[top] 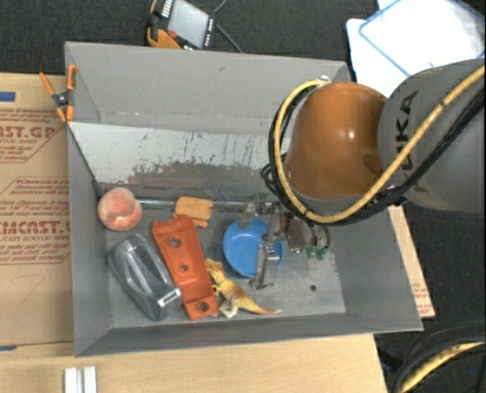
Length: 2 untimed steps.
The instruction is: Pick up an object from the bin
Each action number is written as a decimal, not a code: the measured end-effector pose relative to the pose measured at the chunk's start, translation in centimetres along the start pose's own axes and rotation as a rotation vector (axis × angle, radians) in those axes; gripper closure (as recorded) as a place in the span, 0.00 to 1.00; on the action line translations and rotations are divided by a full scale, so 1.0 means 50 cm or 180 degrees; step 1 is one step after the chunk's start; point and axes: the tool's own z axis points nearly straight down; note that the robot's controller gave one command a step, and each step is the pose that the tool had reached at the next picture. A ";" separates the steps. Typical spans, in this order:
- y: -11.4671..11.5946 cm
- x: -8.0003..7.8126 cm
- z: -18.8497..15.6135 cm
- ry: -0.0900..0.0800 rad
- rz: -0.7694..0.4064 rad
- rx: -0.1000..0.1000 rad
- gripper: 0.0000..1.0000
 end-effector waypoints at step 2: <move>-0.002 -0.009 0.039 -0.0028 -0.0148 0.0001 0.00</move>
Offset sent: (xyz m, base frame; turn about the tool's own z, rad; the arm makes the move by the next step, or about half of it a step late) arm 0.0094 -0.0050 -0.0739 -0.1440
